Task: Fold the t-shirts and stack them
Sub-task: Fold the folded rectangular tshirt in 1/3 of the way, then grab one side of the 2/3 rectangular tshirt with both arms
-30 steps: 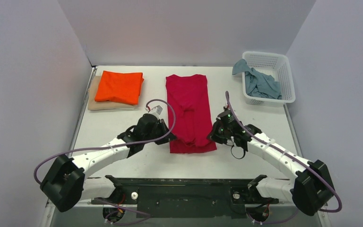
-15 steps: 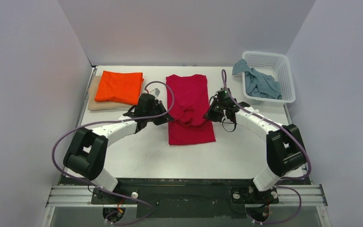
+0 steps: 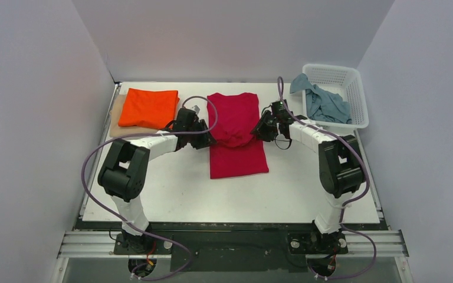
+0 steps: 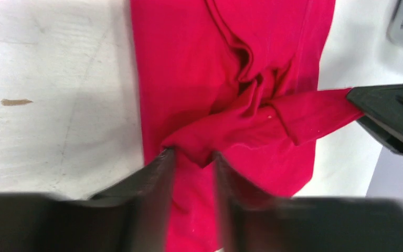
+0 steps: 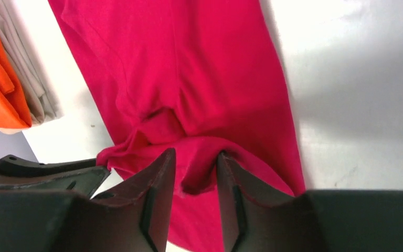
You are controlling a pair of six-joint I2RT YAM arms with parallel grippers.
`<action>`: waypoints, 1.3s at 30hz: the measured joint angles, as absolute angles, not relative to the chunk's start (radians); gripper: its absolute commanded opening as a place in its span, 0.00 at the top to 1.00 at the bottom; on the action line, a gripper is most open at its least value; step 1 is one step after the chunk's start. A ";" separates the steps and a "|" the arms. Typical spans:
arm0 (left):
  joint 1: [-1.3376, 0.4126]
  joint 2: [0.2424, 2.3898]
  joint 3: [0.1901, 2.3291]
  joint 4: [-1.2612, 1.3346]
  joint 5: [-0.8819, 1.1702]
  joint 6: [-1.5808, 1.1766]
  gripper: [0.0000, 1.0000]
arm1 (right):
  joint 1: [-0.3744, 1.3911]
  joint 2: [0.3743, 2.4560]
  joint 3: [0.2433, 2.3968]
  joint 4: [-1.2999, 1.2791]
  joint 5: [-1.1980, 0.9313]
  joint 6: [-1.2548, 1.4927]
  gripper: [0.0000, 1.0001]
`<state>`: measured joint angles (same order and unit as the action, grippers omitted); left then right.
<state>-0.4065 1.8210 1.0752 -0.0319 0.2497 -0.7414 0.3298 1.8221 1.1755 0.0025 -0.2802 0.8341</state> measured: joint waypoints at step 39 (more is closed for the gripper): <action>-0.575 1.650 0.795 -0.078 0.208 -0.839 0.80 | 0.296 1.563 0.735 -0.036 -0.306 0.802 0.73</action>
<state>-0.5747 1.6505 0.7948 -0.0784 0.2077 -0.8387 0.2962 1.5635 0.7349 -0.0357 -0.3061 0.8021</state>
